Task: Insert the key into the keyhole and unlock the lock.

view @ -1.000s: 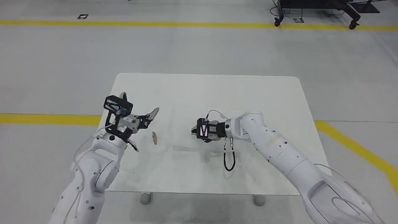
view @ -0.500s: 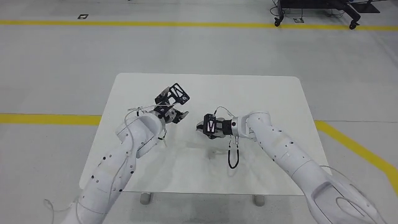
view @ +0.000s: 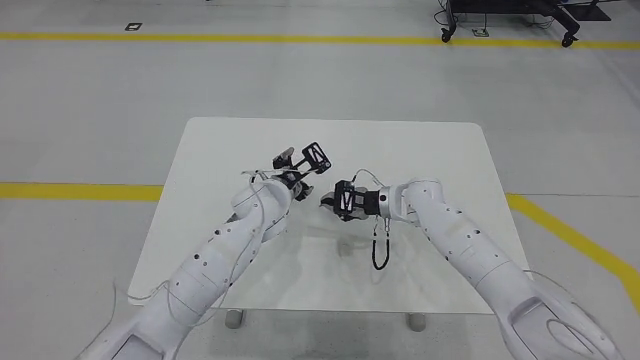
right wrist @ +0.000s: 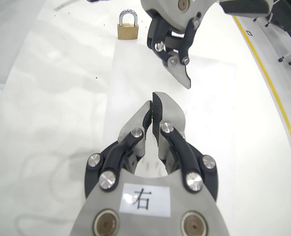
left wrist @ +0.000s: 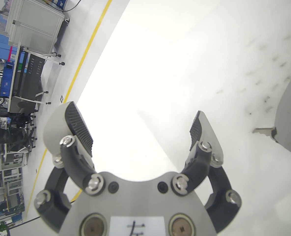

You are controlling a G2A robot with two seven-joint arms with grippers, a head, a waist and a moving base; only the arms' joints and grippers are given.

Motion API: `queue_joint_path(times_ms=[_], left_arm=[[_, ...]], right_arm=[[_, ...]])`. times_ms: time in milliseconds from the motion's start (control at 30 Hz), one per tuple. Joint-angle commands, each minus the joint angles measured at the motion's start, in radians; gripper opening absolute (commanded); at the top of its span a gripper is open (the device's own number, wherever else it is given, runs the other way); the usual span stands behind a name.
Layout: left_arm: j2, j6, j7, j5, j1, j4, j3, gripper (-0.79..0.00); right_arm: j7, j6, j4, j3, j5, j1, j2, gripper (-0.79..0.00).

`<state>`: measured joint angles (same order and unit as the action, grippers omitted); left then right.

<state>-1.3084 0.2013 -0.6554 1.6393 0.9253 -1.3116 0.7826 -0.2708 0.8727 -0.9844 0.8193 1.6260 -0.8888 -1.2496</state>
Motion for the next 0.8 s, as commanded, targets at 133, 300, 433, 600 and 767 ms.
queue_joint_path(times_ms=[133,300,433,600,767], left_arm=[[-0.029,0.015,-0.038,-0.016,-0.041,0.112,-0.041,0.0],[-0.048,0.003,-0.035,-0.009,-0.071,0.174,-0.054,0.0],[-0.059,-0.013,-0.022,-0.009,-0.085,0.199,-0.056,0.0],[-0.059,-0.038,0.009,-0.041,-0.099,0.178,-0.002,0.0],[-0.015,0.039,0.024,-0.17,-0.055,0.029,0.194,0.0]], right_arm=[[-0.001,0.006,0.029,0.0,-0.012,0.009,0.0,-0.785],[-0.041,0.012,0.045,0.004,-0.019,0.008,0.003,-0.785],[-0.101,0.017,0.054,0.016,-0.017,0.007,0.01,-0.785],[-0.143,0.047,0.055,0.029,-0.02,0.0,0.02,-0.785],[-0.143,0.047,0.055,0.029,-0.02,0.0,0.02,-0.785]])
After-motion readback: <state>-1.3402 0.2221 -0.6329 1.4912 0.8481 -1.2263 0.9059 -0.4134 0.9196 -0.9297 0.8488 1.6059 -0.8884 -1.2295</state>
